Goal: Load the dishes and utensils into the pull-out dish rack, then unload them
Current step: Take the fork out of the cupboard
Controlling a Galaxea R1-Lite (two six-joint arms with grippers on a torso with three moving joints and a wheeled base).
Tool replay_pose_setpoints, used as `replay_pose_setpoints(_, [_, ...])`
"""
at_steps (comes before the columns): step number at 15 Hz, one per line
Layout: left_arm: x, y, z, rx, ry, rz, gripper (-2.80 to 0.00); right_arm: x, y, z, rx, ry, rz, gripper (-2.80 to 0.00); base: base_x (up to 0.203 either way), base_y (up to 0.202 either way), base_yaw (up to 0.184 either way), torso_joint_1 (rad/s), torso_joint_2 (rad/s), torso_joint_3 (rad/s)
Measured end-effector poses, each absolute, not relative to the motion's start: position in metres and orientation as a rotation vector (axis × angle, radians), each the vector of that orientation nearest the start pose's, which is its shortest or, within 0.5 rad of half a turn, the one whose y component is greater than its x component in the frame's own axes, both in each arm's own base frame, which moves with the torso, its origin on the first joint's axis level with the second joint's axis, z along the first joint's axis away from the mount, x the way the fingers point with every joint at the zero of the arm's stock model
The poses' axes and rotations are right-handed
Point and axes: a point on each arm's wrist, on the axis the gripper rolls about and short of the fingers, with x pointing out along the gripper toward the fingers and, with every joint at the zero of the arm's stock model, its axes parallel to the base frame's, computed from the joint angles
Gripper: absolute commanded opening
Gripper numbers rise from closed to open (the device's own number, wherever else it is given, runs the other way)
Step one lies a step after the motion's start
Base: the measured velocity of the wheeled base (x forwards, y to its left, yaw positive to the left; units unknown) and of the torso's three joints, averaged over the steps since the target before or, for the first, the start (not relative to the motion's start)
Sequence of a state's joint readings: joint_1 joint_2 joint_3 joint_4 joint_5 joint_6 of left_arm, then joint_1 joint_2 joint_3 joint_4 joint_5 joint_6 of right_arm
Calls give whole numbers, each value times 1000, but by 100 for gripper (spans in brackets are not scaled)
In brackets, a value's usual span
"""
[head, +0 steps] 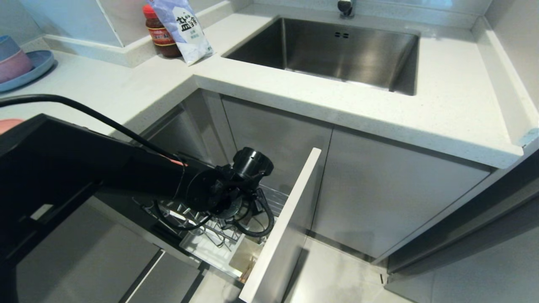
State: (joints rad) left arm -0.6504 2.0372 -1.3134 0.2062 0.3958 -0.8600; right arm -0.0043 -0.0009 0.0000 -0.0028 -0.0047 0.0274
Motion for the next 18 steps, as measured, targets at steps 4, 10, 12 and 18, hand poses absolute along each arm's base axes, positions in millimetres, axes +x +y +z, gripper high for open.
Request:
replay_pose_setpoints(4, [299, -223, 134, -342, 825, 109, -280, -23, 0, 76, 27, -4, -9, -280, 0, 0, 0, 0, 0, 0])
replay_pose_setpoints(10, [266, -219, 175, -349, 801, 58, -280, -23, 0, 76, 27, -4, -9, -280, 0, 0, 0, 0, 0, 0])
replay_pose_setpoints(12, [255, -217, 189, -353, 773, 44, -280, -23, 0, 76, 27, -4, -9, -280, 0, 0, 0, 0, 0, 0])
replay_pose_setpoints(18, [240, -208, 212, -348, 716, 52, -280, -23, 0, 76, 27, -4, -8, -280, 0, 0, 0, 0, 0, 0])
